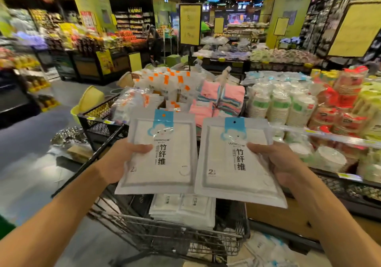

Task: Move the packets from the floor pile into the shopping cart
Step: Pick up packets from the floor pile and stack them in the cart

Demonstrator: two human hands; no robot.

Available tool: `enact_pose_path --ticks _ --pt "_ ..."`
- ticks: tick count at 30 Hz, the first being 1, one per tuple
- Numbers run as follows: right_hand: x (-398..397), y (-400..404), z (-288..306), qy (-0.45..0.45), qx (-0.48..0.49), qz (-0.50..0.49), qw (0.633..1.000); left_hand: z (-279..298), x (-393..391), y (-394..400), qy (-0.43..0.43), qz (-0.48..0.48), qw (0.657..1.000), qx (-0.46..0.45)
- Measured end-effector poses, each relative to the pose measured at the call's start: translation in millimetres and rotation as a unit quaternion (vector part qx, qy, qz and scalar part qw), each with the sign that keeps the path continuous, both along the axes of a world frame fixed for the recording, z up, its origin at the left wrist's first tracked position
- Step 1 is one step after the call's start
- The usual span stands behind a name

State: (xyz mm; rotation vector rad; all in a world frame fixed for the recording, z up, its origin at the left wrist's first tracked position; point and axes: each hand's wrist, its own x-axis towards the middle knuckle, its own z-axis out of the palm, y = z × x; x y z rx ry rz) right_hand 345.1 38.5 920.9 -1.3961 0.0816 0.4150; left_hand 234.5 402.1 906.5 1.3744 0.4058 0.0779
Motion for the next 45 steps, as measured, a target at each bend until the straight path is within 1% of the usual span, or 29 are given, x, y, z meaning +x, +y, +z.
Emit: enact_pose_path --ticks 3,9,12,18,21,26,31,34,39,43,45 --pt "13 39 -8 0.004 -0.006 0.006 1.000 -14 9 37 0.002 0.021 1.000 0.004" --pt "45 101 -35 0.012 -0.025 -0.008 1.000 -47 45 100 0.031 0.007 0.999 -0.013" --pt "59 116 -51 0.031 -0.018 -0.013 0.999 -64 63 120 0.054 -0.005 0.998 -0.029" --pt "100 131 -94 0.049 -0.017 -0.043 0.998 -113 103 140 0.111 0.005 0.993 -0.044" --pt "130 134 -131 0.067 -0.038 -0.050 0.996 -145 124 144 0.143 0.018 0.988 -0.047" --pt "180 139 -200 0.112 -0.052 -0.057 0.991 -210 147 142 0.198 0.076 0.975 -0.060" --pt "207 150 -274 0.164 -0.071 -0.041 0.983 -282 163 139 0.254 0.112 0.959 -0.051" --pt "214 157 -324 0.195 -0.092 -0.022 0.976 -331 176 142 0.275 0.099 0.954 -0.062" --pt "225 169 -412 0.249 -0.143 -0.007 0.958 -427 210 156 0.303 0.085 0.946 -0.078" --pt "236 185 -471 0.270 -0.187 -0.024 0.944 -492 237 159 0.321 0.073 0.942 -0.067" --pt "243 192 -497 0.277 -0.198 -0.034 0.940 -517 250 159 0.329 0.068 0.941 -0.041"
